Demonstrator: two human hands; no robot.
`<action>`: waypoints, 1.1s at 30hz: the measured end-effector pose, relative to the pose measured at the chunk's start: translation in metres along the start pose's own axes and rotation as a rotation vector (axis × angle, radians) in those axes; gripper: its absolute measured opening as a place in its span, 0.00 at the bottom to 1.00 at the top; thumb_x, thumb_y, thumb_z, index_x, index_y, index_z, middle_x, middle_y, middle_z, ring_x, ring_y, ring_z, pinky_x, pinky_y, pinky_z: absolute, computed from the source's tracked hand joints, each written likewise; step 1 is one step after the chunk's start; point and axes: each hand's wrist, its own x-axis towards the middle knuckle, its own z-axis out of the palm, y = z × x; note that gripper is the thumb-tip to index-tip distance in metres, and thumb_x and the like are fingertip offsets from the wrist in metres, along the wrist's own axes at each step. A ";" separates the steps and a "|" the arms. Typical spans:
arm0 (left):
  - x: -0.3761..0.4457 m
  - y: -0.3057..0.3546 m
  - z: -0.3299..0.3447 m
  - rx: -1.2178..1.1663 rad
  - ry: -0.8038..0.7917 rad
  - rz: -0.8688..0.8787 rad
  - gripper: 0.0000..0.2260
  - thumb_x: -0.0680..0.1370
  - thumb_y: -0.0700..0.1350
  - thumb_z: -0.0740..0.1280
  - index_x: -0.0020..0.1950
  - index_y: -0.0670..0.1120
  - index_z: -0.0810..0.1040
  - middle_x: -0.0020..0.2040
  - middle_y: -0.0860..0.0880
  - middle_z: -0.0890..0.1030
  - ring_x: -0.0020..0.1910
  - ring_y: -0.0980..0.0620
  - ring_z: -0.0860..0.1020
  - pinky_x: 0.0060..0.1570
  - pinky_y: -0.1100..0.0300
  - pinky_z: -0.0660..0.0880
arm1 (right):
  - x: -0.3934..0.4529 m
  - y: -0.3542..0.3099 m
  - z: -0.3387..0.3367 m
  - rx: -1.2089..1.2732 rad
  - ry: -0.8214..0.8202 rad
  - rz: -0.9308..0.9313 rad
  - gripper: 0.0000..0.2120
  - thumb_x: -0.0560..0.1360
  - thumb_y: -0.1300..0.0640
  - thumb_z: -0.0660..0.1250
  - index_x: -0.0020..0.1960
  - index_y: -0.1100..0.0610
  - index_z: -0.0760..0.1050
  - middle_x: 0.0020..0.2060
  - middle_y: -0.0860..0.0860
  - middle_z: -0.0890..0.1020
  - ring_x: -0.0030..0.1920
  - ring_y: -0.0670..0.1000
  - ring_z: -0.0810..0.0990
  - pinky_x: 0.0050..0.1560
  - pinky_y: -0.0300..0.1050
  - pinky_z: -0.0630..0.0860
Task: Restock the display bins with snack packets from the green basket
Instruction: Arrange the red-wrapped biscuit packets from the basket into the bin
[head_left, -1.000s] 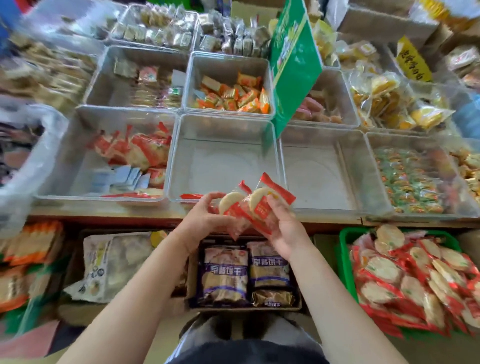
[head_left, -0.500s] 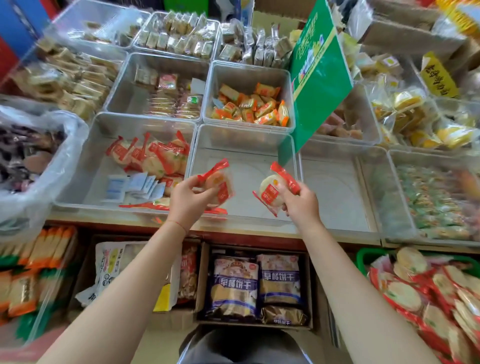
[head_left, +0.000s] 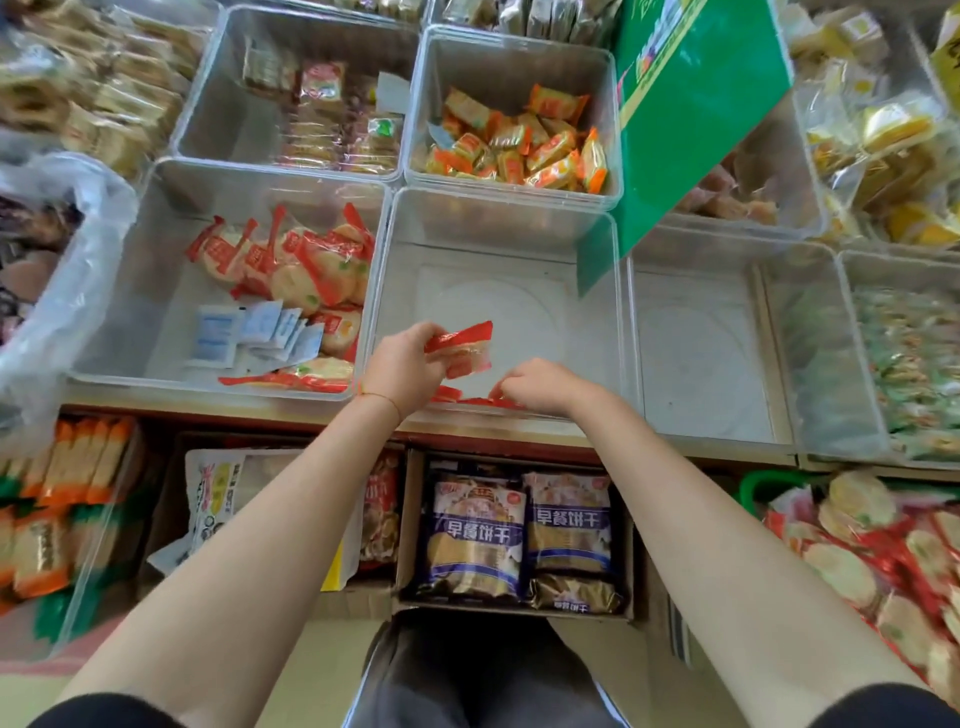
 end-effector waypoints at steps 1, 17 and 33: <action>0.002 0.000 0.000 -0.002 -0.017 -0.015 0.13 0.77 0.43 0.68 0.62 0.47 0.79 0.54 0.46 0.83 0.52 0.47 0.80 0.47 0.61 0.72 | -0.001 -0.001 -0.002 0.006 -0.001 -0.003 0.17 0.80 0.56 0.58 0.63 0.57 0.80 0.67 0.54 0.78 0.67 0.55 0.74 0.65 0.46 0.70; 0.009 0.011 0.011 0.120 -0.299 -0.012 0.18 0.80 0.50 0.63 0.69 0.51 0.72 0.59 0.48 0.81 0.57 0.46 0.79 0.58 0.52 0.75 | 0.011 0.012 0.006 0.352 0.420 -0.087 0.11 0.76 0.60 0.66 0.54 0.48 0.81 0.45 0.48 0.83 0.47 0.51 0.80 0.50 0.46 0.78; 0.002 0.005 0.007 0.540 -0.449 -0.007 0.20 0.81 0.53 0.49 0.61 0.48 0.77 0.59 0.42 0.79 0.56 0.42 0.76 0.50 0.53 0.69 | 0.028 0.011 0.012 -0.052 0.022 0.032 0.20 0.82 0.54 0.49 0.62 0.59 0.76 0.65 0.56 0.76 0.65 0.56 0.72 0.62 0.47 0.67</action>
